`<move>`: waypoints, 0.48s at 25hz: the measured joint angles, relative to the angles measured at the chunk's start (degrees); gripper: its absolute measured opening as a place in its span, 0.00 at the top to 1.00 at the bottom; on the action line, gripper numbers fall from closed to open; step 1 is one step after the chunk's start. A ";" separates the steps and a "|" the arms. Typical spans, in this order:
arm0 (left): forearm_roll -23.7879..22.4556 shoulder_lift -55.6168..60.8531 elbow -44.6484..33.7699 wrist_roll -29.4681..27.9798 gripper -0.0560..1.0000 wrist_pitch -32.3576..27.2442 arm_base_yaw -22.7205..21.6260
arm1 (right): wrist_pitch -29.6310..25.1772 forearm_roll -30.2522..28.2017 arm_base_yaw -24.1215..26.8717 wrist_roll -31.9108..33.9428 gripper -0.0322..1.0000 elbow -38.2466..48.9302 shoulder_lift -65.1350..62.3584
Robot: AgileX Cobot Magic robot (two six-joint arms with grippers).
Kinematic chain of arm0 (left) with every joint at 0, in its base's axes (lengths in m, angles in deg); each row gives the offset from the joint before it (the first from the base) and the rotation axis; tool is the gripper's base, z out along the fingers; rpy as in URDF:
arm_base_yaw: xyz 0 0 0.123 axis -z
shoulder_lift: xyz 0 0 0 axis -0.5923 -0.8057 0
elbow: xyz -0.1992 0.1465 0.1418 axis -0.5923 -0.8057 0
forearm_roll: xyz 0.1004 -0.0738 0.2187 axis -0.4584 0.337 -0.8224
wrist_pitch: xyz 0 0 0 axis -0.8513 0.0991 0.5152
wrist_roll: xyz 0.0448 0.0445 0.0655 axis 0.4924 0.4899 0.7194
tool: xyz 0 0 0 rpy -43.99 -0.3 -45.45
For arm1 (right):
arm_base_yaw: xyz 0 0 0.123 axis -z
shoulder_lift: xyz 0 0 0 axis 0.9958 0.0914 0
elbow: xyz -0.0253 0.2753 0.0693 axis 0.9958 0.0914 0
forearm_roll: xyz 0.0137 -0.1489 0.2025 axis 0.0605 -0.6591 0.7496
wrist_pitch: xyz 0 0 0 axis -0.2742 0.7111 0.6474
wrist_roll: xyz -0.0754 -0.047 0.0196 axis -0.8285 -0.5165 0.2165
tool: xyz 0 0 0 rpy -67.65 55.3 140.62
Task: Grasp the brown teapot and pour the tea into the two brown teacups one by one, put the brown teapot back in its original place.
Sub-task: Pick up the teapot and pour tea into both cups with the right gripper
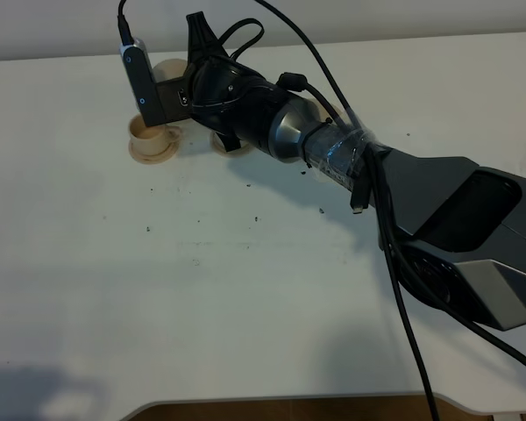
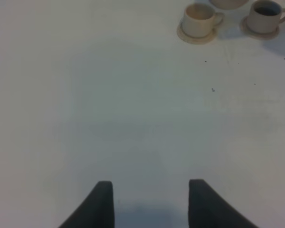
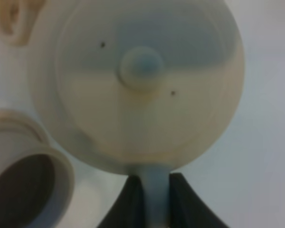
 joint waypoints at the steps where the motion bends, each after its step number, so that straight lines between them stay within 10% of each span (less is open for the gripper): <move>1: 0.00 0.00 0.00 0.00 0.60 0.00 0.00 | 0.00 -0.44 0.00 -0.15 0.85 0.00 0.00; 12: 0.00 0.00 0.00 0.00 0.60 0.00 0.00 | 2.31 -6.22 0.04 -1.72 0.85 0.00 0.22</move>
